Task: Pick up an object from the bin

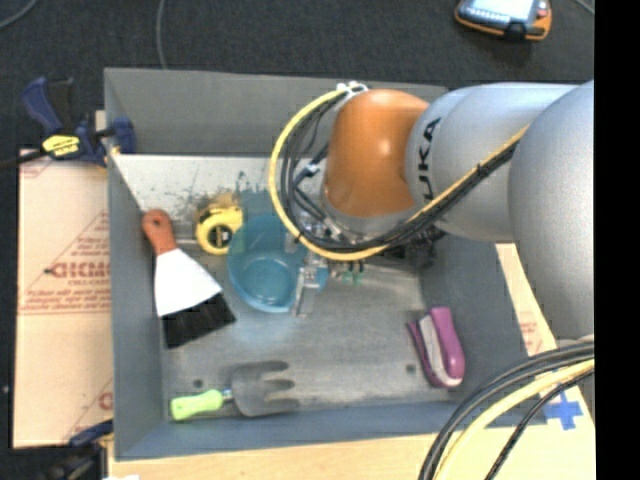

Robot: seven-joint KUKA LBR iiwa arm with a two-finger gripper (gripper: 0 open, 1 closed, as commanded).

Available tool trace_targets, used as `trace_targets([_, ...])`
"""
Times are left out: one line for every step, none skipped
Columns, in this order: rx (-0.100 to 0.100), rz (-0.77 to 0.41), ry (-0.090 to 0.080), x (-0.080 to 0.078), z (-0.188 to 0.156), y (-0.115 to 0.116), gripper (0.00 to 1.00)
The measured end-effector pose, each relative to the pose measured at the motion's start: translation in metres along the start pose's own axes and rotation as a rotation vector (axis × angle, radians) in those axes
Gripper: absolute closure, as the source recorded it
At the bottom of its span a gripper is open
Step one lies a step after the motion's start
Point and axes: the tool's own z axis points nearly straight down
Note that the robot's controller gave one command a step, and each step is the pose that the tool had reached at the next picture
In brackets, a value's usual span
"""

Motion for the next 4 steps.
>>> trace_targets([-0.001, 0.196, 0.016, 0.012, 0.036, 0.035, 0.00])
trace_targets([-0.006, 0.286, -0.003, -0.019, 0.078, 0.024, 0.00])
trace_targets([-0.001, 0.309, 0.027, -0.037, 0.082, 0.005, 1.00])
trace_targets([-0.001, 0.308, 0.027, -0.037, 0.082, 0.005, 1.00])
